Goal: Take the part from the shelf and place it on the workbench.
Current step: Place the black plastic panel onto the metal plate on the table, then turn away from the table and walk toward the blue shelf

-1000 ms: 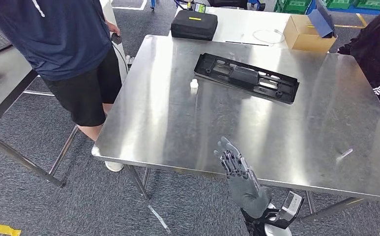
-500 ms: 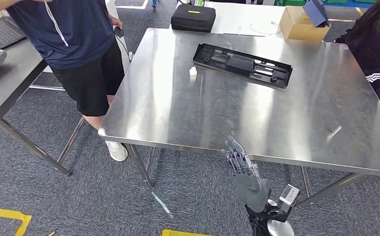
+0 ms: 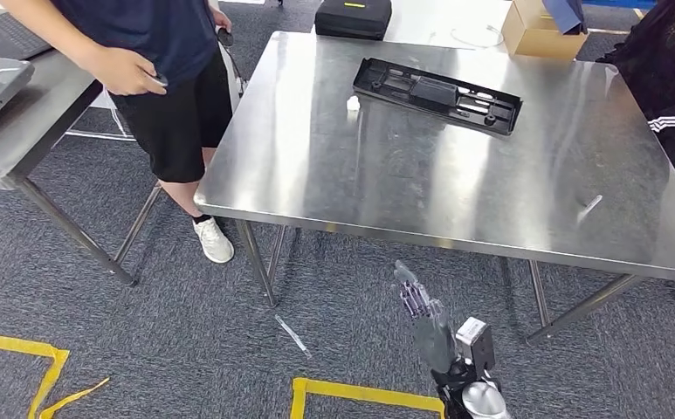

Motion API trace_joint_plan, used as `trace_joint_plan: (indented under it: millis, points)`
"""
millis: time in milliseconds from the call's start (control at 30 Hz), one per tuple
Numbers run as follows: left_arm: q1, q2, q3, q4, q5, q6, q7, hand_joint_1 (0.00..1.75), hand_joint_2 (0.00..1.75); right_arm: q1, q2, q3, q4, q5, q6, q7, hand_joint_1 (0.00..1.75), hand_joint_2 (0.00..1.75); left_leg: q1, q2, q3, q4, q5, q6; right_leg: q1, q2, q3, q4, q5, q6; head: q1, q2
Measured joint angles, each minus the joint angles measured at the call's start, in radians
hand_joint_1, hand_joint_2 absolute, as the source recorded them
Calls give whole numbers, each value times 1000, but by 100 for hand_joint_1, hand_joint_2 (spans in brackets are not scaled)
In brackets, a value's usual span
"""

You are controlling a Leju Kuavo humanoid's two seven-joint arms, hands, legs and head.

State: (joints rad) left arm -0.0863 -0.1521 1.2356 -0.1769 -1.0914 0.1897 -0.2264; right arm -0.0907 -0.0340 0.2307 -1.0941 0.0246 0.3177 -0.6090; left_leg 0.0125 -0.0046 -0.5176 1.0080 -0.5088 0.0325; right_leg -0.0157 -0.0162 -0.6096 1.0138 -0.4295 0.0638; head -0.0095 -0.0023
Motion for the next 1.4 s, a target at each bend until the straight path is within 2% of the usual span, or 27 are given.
trace_joint_plan:
  millis: [67,100,167,200,233,333,400,467,533,600,667,700,733,767,833,900,933,1000,1033,1067,1133,1167,1200,1267,1300,1333,1400]
  points:
    - [0,1,0,0,-1,0,1,0,0,-2,0,-1,20,12,-5,8,0,0,0,5,-22,-7,25,23,-3,5,-32,66,-63,-9,5,0]
    - [0,2,0,0,-3,-1,1,0,0,-6,-1,-1,34,32,-16,17,0,0,-1,6,-36,-7,36,28,-3,7,-52,126,-105,-15,8,0]
    - [0,2,0,0,-8,-3,1,0,0,-25,-2,2,107,111,-60,32,0,0,-2,8,-62,-6,56,29,-4,10,-74,245,-157,-13,10,0]
    - [0,2,0,0,-11,-4,2,0,0,-36,-2,6,164,156,-89,34,0,0,-1,9,-74,-6,65,27,-5,11,-69,271,-159,-5,11,0]
    - [0,2,-1,0,-13,-4,3,0,0,-47,-2,10,229,198,-120,36,0,0,1,9,-87,-5,74,24,-7,11,-46,260,-145,6,11,0]
    - [0,3,-1,0,-18,-5,6,0,0,-83,4,29,425,301,-195,97,0,0,2,8,-115,1,97,6,-14,12,95,60,-99,31,13,0]
    - [-1,4,-2,0,-21,-6,6,0,0,-97,8,46,535,354,-209,197,0,0,-3,7,-124,3,113,-7,-11,14,143,-22,-104,29,13,0]
    - [0,5,-3,0,-23,-6,8,0,0,-96,8,60,624,387,-213,324,0,0,-4,6,-128,1,127,-16,-9,14,139,-30,-102,17,11,0]
    - [2,6,-3,0,-22,1,14,0,0,-94,10,65,692,408,-231,457,0,0,0,6,-142,25,93,-23,-14,11,125,-27,-88,-6,8,0]
    - [2,6,-3,0,-18,11,21,0,0,-94,10,67,743,423,-261,578,0,0,3,6,-172,123,-4,-29,-11,8,106,-26,-70,-33,2,0]
    - [2,5,-3,0,-17,16,23,0,0,-93,11,65,783,415,-281,658,0,0,3,6,-196,252,-81,-31,-1,7,84,-26,-52,-49,0,0]
    - [2,5,-3,0,-17,17,22,0,0,-90,12,63,800,402,-287,683,0,0,3,5,-193,289,-87,-29,3,6,73,-25,-43,-52,0,0]
    - [2,4,-3,0,-17,17,22,0,0,-86,14,57,815,386,-294,702,0,0,3,5,-175,293,-72,-26,8,6,63,-23,-36,-52,0,0]
    - [1,3,-3,0,-17,18,22,0,0,-80,15,49,828,371,-302,717,0,0,2,5,-139,261,-46,-20,11,6,52,-22,-28,-52,0,0]
    - [-1,1,-3,0,-18,18,23,0,0,-68,18,32,846,348,-316,734,0,0,-3,3,-31,126,-15,-3,18,7,37,-20,-13,-48,0,0]
    - [-6,0,-3,0,-19,19,23,0,0,-60,20,18,858,333,-326,741,0,0,-10,0,48,10,-24,9,20,7,29,-19,2,-37,1,0]
    - [-8,0,-3,0,-21,19,23,0,0,-58,21,10,863,325,-331,745,0,0,-15,0,61,-16,-29,11,19,7,24,-19,10,-30,1,0]
    - [-9,-3,-3,0,-26,18,24,0,0,-49,23,-8,876,308,-347,755,0,0,-17,3,48,-29,-15,17,17,7,12,-15,21,-18,0,0]
    - [-9,-3,-3,0,-30,18,25,0,0,-42,24,-17,881,300,-357,759,0,0,-16,4,36,-34,-2,22,17,8,1,-4,7,-16,2,0]
    - [-9,-4,-3,0,-34,18,27,0,0,-33,25,-27,886,292,-368,761,0,0,-13,5,22,-38,12,28,17,10,-12,24,-24,-18,4,0]
    - [-11,-6,-4,0,-41,18,28,0,0,-16,27,-44,892,282,-389,761,0,0,-12,6,-7,-39,38,33,14,12,-41,131,-116,-26,8,0]
    - [-11,-7,-4,0,-44,18,29,0,0,-9,27,-52,895,278,-398,761,0,0,-12,8,-23,-38,51,33,12,12,-51,195,-149,-24,10,0]
    - [-11,-9,-4,0,-47,18,29,0,0,-3,27,-58,898,276,-406,760,0,0,-12,10,-39,-37,63,31,10,13,-52,244,-159,-16,10,0]
    - [-13,-12,-5,0,-51,18,29,0,0,6,29,-68,902,275,-420,758,0,0,-10,15,-74,-33,90,25,4,13,-13,255,-119,14,10,0]
    - [-14,-13,-5,0,-53,18,30,0,0,9,30,-72,903,275,-425,758,0,0,-8,16,-94,-28,102,20,-1,13,31,208,-93,27,10,0]
    - [-15,-14,-6,0,-55,18,30,0,0,11,32,-75,903,274,-429,758,0,0,-8,16,-111,-22,113,14,-5,13,90,132,-88,34,10,0]
    - [-16,-16,-8,0,-57,18,32,0,0,12,36,-82,904,274,-433,757,0,0,-10,17,-132,-12,134,1,-3,16,188,-20,-118,21,9,0]
